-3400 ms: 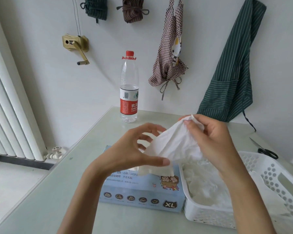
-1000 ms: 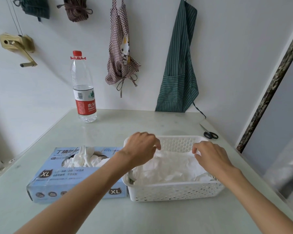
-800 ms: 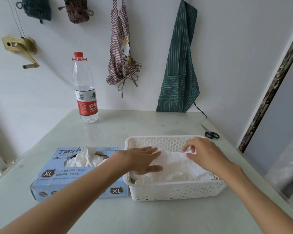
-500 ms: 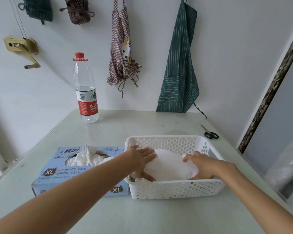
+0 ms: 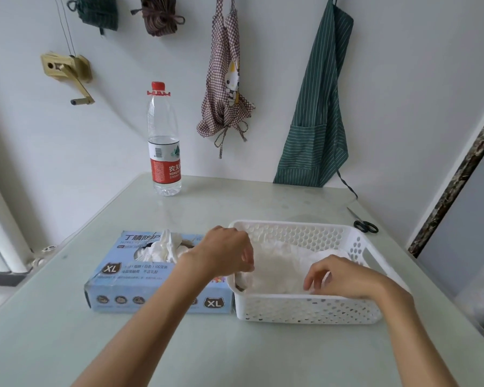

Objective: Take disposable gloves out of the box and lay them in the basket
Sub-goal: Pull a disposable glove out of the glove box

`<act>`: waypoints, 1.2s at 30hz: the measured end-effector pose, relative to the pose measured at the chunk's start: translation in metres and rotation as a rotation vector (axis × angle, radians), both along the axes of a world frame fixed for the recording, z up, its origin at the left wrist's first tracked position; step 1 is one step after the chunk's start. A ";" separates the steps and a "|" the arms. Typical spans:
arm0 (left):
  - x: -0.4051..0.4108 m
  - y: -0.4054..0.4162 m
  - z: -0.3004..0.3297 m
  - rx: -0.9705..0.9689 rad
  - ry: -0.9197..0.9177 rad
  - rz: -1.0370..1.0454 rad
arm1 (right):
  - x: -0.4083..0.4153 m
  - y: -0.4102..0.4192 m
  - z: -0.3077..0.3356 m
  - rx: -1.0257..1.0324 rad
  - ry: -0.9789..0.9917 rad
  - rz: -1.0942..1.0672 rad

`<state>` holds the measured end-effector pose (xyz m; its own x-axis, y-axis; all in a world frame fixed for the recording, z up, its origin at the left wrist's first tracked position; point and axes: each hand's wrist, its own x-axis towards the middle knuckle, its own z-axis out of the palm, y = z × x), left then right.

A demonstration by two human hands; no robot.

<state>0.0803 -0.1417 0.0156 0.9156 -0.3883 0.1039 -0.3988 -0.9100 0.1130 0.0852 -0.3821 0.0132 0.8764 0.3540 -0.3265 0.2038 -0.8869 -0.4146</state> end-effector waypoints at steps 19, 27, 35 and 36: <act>-0.045 0.169 -0.014 -0.255 0.392 0.752 | -0.022 0.175 0.006 0.115 -0.483 0.135; -0.050 0.160 -0.004 -0.233 0.334 0.594 | -0.017 0.177 0.012 0.191 -0.510 0.091; -0.043 0.141 -0.011 -0.155 0.278 0.444 | -0.010 0.167 0.012 0.710 -0.557 -0.015; -0.043 0.141 -0.011 -0.159 0.279 0.444 | -0.012 0.168 0.013 0.725 -0.516 0.006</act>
